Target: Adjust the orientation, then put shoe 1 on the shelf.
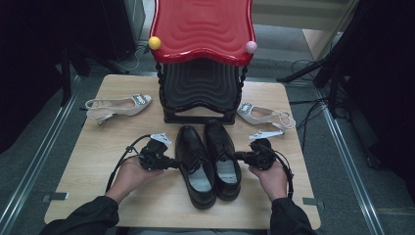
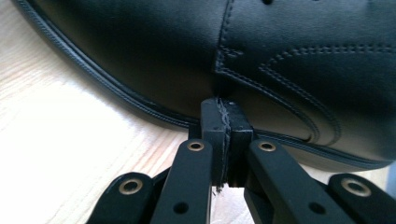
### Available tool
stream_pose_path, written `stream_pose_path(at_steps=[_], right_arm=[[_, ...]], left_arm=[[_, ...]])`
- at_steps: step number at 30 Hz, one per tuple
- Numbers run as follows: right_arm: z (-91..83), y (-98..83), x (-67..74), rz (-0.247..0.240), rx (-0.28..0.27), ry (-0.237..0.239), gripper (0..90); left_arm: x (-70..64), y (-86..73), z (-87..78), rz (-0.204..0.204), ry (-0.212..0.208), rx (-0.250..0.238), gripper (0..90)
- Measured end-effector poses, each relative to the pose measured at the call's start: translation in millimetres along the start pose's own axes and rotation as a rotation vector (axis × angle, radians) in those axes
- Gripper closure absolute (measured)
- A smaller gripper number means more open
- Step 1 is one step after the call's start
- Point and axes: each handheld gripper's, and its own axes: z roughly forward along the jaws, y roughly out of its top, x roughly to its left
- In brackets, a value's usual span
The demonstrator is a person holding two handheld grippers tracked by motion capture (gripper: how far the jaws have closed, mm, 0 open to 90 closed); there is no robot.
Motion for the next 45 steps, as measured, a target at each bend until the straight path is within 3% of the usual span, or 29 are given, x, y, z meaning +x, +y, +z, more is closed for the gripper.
stream_pose_path(at_steps=[9,15,19,23,32,41,45], right_arm=[[-5.4,1.9,1.0,0.004,-0.023,-0.001,85.5],[-12.2,2.4,1.8,0.015,-0.054,0.017,78.5],[-16.6,2.0,0.6,0.033,-0.07,0.034,73.5],[-23.6,1.3,6.3,0.033,-0.087,0.028,69.1],[-41.0,-0.9,18.6,0.029,-0.115,0.04,62.6],[-50.1,-3.4,36.9,0.014,-0.123,0.055,60.3],[-49.7,-3.6,52.5,-0.002,-0.105,0.075,60.2]], left_arm=[[-0.7,0.3,-1.5,-0.003,-0.023,0.007,90.0],[-2.3,1.0,-4.1,-0.017,-0.009,0.009,83.2],[-1.7,1.7,-9.2,-0.027,-0.024,-0.008,75.5],[-2.3,1.7,-16.5,-0.041,-0.06,-0.013,68.4],[-5.6,1.2,-29.5,-0.038,-0.07,-0.03,51.2],[-16.2,0.8,-37.2,0.0,-0.053,-0.038,42.0],[-17.6,0.5,-42.7,0.001,-0.036,-0.054,40.8]])
